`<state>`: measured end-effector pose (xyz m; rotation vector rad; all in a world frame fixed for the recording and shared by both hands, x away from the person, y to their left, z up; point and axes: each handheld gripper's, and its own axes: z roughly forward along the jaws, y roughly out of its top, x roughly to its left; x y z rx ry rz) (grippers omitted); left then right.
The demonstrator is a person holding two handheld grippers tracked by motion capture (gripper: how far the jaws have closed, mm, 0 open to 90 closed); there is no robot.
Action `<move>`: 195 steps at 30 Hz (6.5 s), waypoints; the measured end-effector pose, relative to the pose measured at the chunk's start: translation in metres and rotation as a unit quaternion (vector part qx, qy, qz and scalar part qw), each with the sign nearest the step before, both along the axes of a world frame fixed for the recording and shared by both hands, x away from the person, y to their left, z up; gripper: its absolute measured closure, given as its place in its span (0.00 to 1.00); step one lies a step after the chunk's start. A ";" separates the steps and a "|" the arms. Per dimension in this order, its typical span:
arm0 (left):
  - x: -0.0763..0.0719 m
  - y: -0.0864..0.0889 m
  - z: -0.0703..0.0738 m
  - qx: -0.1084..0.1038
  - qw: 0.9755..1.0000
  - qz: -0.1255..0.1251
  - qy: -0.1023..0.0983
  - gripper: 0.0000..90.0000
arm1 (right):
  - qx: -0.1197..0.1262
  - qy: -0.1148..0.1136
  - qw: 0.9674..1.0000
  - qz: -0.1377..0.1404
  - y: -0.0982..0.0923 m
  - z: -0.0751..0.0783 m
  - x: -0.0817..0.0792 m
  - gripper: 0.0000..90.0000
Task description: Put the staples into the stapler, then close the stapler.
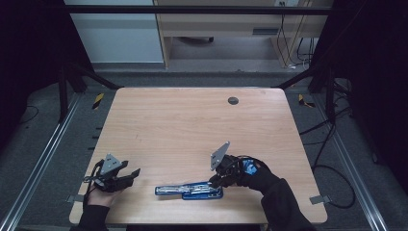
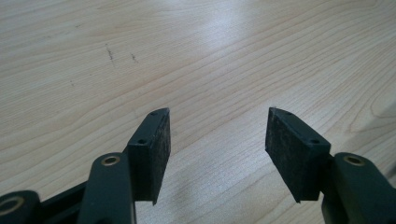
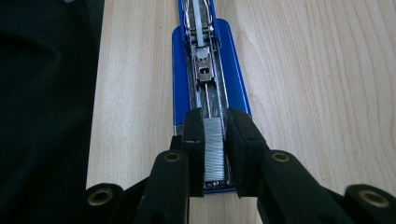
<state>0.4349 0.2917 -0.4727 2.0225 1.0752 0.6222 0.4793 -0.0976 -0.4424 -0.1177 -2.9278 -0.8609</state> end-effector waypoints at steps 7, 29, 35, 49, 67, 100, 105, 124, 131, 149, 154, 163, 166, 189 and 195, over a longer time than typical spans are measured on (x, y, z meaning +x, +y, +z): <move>0.000 0.000 0.000 0.001 1.000 0.000 0.001 0.45 | 0.003 -0.003 1.000 0.002 -0.001 0.000 0.000 0.91; -0.004 -0.005 0.005 -0.007 1.000 -0.015 -0.009 0.45 | 0.100 -0.063 0.982 -0.147 -0.022 0.008 -0.017 0.81; -0.008 -0.011 0.012 -0.022 0.999 -0.043 -0.016 0.46 | 0.146 -0.072 0.963 -0.214 -0.040 0.006 -0.028 0.90; -0.019 -0.029 0.016 -0.014 0.990 -0.138 -0.018 0.46 | 0.146 -0.049 0.957 -0.244 -0.050 -0.011 -0.053 1.00; -0.026 -0.042 0.014 0.005 0.978 -0.209 0.010 0.40 | 0.135 -0.036 0.963 -0.232 -0.042 -0.024 -0.064 1.00; -0.021 -0.067 -0.008 0.022 0.963 -0.253 0.090 0.52 | 0.101 -0.027 0.970 -0.219 -0.032 -0.041 -0.066 1.00; -0.019 -0.067 -0.008 0.020 0.962 -0.254 0.095 0.56 | 0.102 -0.027 0.969 -0.221 -0.031 -0.042 -0.065 1.00; -0.017 -0.069 -0.002 0.027 0.959 -0.266 0.095 0.60 | 0.103 -0.027 0.969 -0.222 -0.031 -0.042 -0.064 1.00; -0.017 -0.067 0.003 0.011 0.960 -0.265 0.090 0.61 | 0.103 -0.027 0.969 -0.221 -0.031 -0.042 -0.064 1.00; -0.017 -0.067 0.009 0.004 0.960 -0.267 0.081 0.62 | 0.103 -0.026 0.969 -0.221 -0.031 -0.042 -0.063 1.00; -0.018 -0.066 0.012 -0.012 0.961 -0.264 0.076 0.63 | 0.103 -0.026 0.969 -0.222 -0.031 -0.042 -0.063 1.00; -0.019 -0.067 0.014 -0.006 0.961 -0.267 0.069 0.63 | 0.104 -0.027 0.969 -0.222 -0.031 -0.042 -0.063 1.00; -0.018 -0.068 0.015 -0.002 0.961 -0.269 0.069 0.63 | 0.104 -0.027 0.969 -0.222 -0.031 -0.042 -0.063 1.00; -0.015 -0.074 0.029 0.023 0.955 -0.286 0.075 0.65 | 0.105 -0.026 0.969 -0.223 -0.031 -0.042 -0.062 1.00; -0.016 -0.074 0.030 0.021 0.956 -0.283 0.073 0.65 | 0.102 -0.027 0.969 -0.222 -0.031 -0.041 -0.062 1.00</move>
